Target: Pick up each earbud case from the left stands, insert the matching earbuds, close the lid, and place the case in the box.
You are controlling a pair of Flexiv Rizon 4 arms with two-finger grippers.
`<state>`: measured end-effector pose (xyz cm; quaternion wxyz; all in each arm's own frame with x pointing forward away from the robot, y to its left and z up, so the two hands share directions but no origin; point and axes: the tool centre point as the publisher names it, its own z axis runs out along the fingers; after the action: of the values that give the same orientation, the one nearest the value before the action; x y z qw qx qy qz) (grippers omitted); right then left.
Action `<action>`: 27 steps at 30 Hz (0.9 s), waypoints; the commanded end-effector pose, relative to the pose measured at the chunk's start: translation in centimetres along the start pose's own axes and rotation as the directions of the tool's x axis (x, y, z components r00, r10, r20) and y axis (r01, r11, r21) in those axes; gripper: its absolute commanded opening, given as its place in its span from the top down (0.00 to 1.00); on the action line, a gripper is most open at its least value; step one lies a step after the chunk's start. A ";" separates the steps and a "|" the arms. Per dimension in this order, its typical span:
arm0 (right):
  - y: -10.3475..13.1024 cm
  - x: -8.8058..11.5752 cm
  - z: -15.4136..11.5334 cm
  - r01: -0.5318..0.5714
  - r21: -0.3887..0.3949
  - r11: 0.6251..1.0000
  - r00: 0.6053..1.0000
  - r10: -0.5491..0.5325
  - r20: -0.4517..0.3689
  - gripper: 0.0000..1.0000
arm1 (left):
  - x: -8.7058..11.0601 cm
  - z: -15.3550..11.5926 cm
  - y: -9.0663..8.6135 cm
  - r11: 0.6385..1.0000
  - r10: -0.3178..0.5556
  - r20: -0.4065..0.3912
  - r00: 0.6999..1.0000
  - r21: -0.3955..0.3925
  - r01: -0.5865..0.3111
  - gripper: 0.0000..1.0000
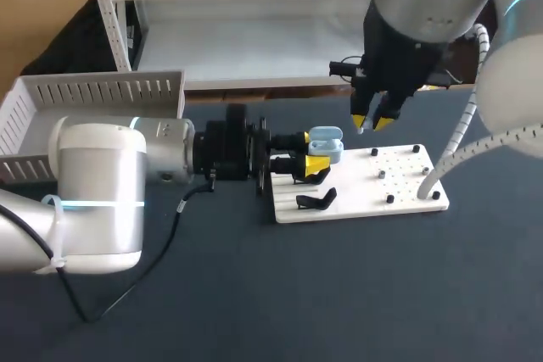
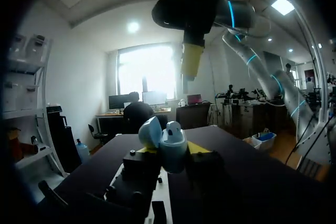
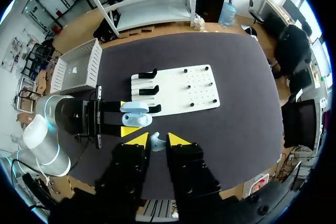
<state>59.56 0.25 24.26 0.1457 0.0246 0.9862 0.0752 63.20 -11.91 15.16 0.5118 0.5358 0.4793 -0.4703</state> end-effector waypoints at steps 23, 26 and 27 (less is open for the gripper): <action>6.2 0.2 0.2 0.191 -0.011 0.982 0.982 -0.191 -0.007 1.00 | 0.0 0.1 -0.1 1.000 0.002 0.001 1.000 -0.005 -0.002 1.00; 6.7 0.0 0.6 0.210 -0.009 0.978 0.978 -0.210 -0.019 1.00 | 0.0 0.1 -0.1 1.000 0.002 0.001 1.000 -0.005 -0.002 1.00; 6.7 -0.1 0.8 0.212 -0.008 0.977 0.977 -0.212 -0.024 1.00 | 0.0 0.1 -0.1 1.000 0.002 0.001 1.000 -0.005 -0.002 1.00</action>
<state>59.20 6.25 24.72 0.1574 -0.0804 0.9819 0.0678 63.20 -11.91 15.16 0.5118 0.5359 0.4793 -0.4703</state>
